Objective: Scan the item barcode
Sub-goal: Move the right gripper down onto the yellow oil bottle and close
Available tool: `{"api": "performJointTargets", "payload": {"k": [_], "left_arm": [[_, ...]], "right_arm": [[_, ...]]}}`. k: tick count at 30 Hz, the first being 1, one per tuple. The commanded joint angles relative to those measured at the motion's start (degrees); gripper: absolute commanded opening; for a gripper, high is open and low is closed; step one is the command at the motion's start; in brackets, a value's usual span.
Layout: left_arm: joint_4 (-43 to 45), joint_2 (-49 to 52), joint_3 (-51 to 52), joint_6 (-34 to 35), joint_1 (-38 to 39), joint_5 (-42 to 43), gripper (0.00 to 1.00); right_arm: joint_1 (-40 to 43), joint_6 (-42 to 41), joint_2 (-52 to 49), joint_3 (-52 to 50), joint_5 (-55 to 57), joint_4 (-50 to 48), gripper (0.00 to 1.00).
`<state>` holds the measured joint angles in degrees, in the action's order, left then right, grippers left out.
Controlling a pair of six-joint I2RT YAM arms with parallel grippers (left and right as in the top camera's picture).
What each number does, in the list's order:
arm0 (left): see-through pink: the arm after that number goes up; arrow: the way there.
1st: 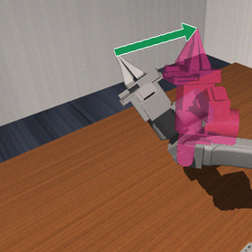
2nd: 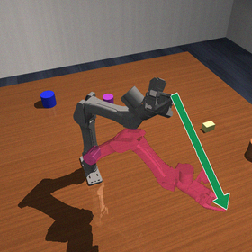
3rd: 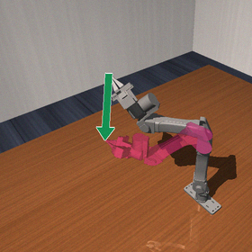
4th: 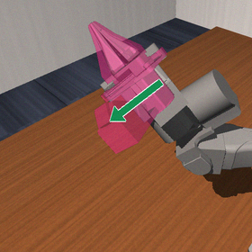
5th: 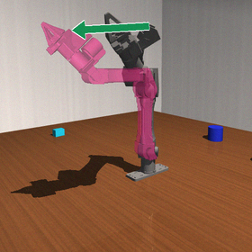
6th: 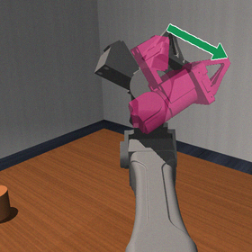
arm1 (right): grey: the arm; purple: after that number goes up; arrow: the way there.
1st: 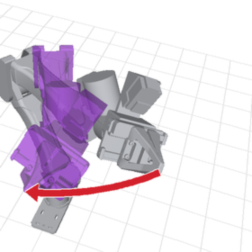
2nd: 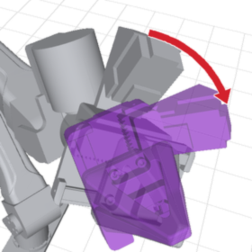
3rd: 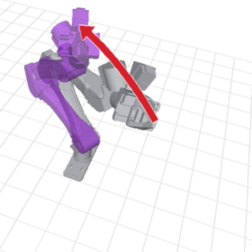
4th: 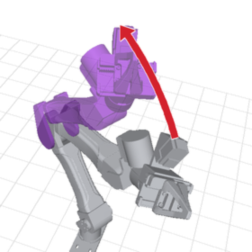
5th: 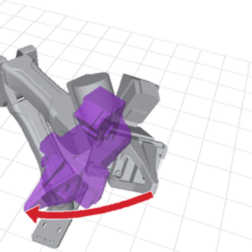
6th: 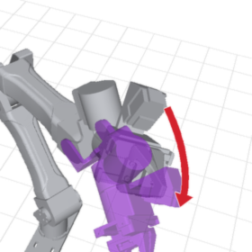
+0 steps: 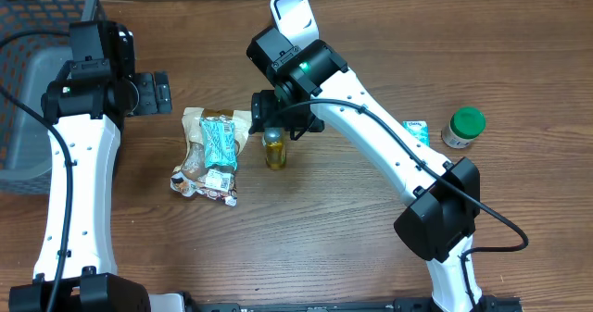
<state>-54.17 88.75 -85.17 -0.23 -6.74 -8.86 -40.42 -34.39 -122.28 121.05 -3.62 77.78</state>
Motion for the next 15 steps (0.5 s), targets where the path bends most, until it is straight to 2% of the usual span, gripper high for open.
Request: {"api": "performJointTargets", "payload": {"k": [1, 15], "left_arm": [[0.20, -0.87, -1.29, -1.07, 0.39, -0.31, 1.00], [0.20, -0.87, -1.29, -1.07, 0.39, -0.31, 1.00]], "right_arm": [[-0.15, -1.97, 2.56, -2.93, 0.98, -1.79, 0.82], [-3.32, -5.88, 2.56, -8.52, 5.84, -7.41, 0.85]]}}
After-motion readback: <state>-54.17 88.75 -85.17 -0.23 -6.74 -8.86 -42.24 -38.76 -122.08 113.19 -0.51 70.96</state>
